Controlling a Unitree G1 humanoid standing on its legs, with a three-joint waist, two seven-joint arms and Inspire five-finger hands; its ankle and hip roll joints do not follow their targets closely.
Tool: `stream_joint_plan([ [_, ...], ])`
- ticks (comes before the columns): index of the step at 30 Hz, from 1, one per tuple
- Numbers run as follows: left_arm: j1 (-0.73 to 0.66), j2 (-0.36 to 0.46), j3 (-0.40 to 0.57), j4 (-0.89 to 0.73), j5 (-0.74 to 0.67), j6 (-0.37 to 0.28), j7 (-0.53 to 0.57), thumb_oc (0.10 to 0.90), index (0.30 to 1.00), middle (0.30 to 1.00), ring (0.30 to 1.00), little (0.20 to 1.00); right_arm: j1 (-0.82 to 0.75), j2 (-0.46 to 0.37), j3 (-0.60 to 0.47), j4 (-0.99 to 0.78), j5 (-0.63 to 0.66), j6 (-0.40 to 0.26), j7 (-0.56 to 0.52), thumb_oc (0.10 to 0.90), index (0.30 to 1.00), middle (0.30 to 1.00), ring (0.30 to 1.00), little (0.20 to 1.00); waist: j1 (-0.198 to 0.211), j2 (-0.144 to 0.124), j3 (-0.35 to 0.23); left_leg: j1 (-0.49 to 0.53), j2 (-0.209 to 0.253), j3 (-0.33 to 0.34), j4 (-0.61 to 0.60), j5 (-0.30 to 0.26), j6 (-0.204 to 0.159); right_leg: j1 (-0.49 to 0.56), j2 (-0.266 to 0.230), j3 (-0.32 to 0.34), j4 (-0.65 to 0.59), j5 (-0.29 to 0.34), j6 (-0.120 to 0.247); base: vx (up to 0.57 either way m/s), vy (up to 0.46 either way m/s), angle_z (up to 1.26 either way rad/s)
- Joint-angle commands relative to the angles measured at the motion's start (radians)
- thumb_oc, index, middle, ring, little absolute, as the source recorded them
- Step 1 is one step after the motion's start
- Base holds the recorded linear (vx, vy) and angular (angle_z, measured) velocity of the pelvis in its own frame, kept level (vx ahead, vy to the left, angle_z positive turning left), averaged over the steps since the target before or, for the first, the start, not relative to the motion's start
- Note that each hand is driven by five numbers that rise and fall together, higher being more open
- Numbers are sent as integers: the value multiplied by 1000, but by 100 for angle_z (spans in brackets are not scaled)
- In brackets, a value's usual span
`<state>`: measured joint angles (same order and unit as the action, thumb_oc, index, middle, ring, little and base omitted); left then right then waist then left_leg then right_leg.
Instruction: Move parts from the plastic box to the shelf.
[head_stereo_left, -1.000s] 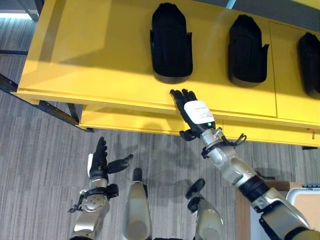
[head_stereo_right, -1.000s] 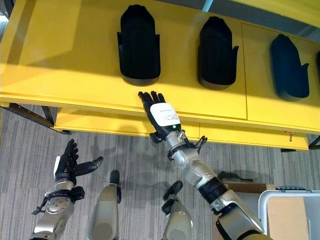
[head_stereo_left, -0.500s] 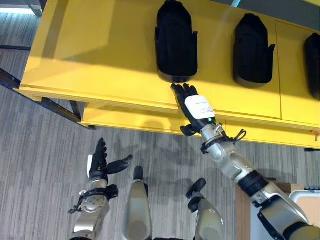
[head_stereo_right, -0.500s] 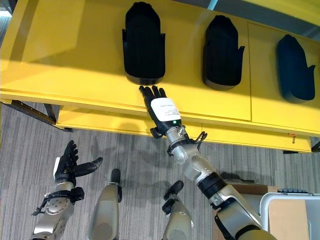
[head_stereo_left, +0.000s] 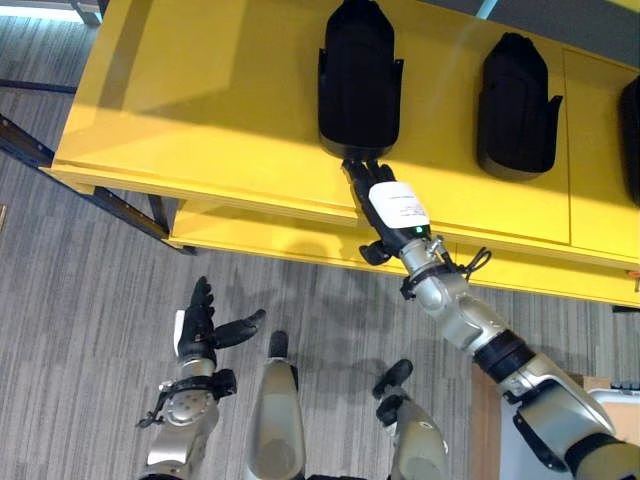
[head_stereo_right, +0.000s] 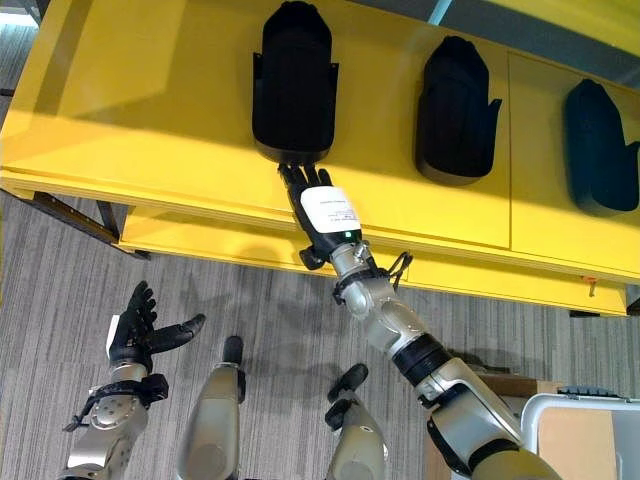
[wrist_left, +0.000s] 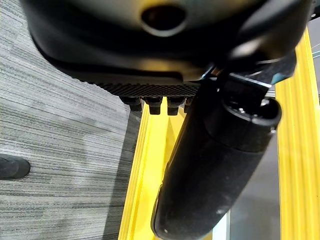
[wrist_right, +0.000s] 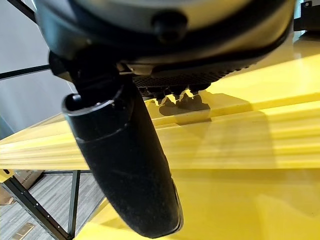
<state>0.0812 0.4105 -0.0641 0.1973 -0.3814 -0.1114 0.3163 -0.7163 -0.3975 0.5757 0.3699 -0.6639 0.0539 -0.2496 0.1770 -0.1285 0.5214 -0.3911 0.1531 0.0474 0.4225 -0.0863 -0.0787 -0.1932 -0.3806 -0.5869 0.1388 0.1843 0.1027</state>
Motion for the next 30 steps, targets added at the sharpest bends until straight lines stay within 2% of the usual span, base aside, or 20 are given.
stream_joint_plan([
  [1,21,48,9,-90,5,-97,10,900,1000,1000,1000,1000,-133,36,37,4,14,-42,-6,900,1000,1000,1000,1000,54,0,-28,84,-29,28,-176,64,40,38,-96,21,87,63,144,5,11,5],
  [19,11,41,11,-82,2,-93,22,900,1000,1000,1000,1000,-114,36,30,4,25,-41,-9,900,1000,1000,1000,1000,47,-3,-19,82,-32,26,-169,62,42,35,-99,19,93,55,138,0,1,0],
  [30,14,29,37,-64,14,-86,33,900,1000,1000,1000,1000,52,-17,-12,-143,49,-69,13,900,1000,1000,1000,1000,9,-16,-31,103,-13,39,-178,66,32,37,-89,29,93,39,136,0,0,0],
])
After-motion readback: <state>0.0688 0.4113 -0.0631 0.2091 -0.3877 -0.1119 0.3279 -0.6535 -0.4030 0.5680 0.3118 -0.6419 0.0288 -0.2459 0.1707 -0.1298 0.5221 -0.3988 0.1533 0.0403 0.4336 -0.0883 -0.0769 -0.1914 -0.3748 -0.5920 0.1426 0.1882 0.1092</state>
